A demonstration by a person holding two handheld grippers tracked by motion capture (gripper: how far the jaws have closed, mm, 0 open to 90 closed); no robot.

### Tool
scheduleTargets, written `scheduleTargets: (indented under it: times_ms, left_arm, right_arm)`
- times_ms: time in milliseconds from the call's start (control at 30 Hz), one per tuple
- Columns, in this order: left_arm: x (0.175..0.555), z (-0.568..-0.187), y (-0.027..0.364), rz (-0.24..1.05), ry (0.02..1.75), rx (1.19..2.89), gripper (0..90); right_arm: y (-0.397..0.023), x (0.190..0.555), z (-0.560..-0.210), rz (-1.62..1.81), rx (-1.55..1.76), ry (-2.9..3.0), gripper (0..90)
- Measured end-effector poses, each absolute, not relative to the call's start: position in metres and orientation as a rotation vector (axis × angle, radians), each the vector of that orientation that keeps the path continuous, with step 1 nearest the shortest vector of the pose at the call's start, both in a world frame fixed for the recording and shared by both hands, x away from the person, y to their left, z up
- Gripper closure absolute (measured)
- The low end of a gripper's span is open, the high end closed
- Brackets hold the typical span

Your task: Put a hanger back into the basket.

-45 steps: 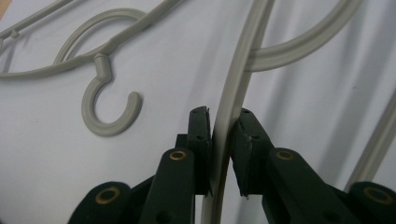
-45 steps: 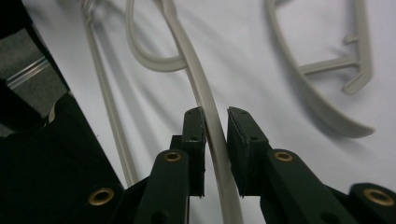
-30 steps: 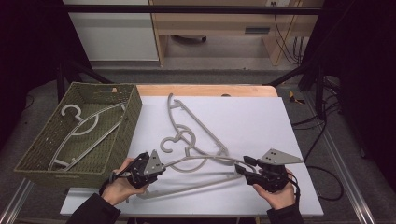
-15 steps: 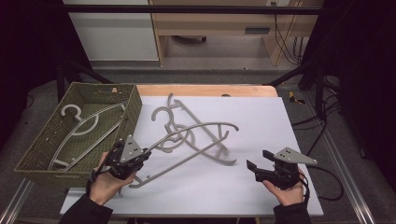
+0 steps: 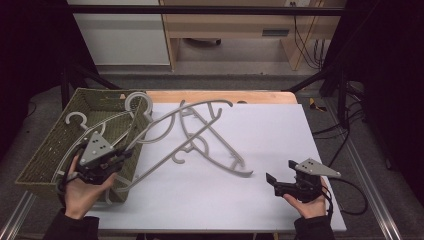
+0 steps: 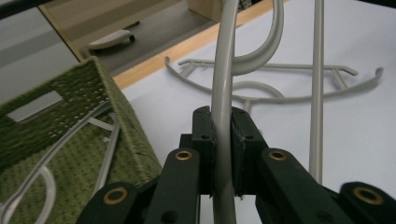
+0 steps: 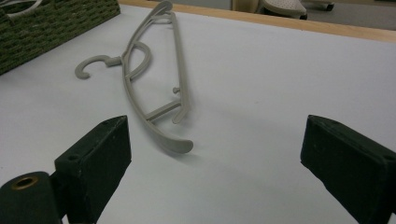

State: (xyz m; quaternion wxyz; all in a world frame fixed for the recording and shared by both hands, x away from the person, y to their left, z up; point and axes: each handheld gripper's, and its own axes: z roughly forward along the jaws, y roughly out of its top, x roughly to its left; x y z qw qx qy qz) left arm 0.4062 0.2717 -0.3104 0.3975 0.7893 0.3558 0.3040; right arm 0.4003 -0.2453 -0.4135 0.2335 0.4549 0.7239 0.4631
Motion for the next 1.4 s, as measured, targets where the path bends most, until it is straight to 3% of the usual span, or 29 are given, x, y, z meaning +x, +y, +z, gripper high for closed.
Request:
scheduleTargets:
  times_ms: [300,700,1400]
  left_arm:
    - [0.413,-0.292,0.305,0.840,0.953,1.963,81.5]
    - [0.449,-0.274,0.360,0.863,1.045,2.006,81.5]
    - [0.474,-0.300,0.442,0.879,1.219,2.007,81.4]
  right_arm:
    - [-0.247,0.400,-0.414,1.265,1.256,1.988,7.9]
    - [-0.246,0.399,-0.413,1.262,1.246,1.989,7.7]
    - [-0.244,0.400,-0.414,1.254,1.244,1.996,7.5]
